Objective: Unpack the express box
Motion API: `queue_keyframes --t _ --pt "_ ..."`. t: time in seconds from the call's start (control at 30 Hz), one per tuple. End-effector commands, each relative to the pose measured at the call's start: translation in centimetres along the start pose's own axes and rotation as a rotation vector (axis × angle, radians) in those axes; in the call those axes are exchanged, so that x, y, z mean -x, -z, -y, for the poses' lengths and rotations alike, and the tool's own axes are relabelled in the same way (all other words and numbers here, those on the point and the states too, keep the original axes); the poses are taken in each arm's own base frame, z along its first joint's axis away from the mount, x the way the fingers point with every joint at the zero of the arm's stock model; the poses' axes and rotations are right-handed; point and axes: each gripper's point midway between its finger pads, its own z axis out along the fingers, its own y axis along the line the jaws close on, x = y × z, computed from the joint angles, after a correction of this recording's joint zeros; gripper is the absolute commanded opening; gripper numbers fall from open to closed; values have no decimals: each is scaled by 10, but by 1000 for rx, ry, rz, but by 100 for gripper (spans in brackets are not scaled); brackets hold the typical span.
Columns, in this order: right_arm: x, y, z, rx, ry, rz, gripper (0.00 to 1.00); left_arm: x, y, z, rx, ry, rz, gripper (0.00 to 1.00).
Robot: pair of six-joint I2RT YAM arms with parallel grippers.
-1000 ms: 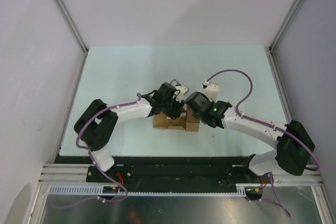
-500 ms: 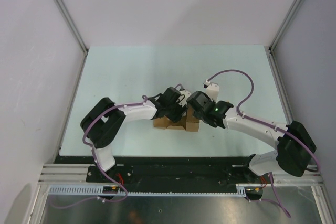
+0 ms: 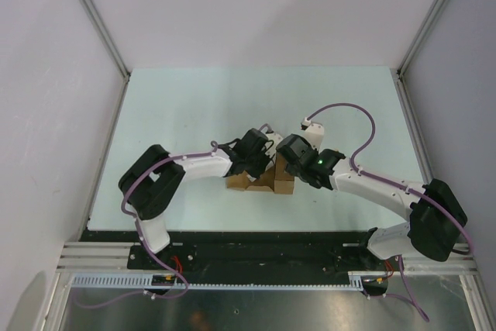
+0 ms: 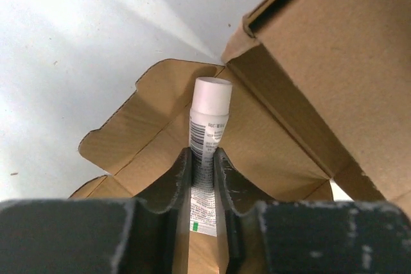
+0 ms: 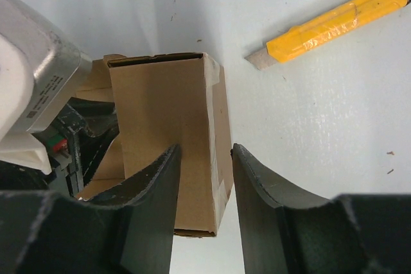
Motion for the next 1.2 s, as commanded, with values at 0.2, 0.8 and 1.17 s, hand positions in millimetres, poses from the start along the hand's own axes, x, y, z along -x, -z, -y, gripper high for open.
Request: queue_keyframes --t 0.2,0.8,1.17 --pt "-9 -4 14 -37 19 -25 42 34 50 -8 76 71 120 18" --pt "9 6 2 54 -13 -2 49 -23 116 -135 386 637 101 23" --pt "64 43 -4 212 -142 116 64 -81 105 -134 470 737 -116 27"
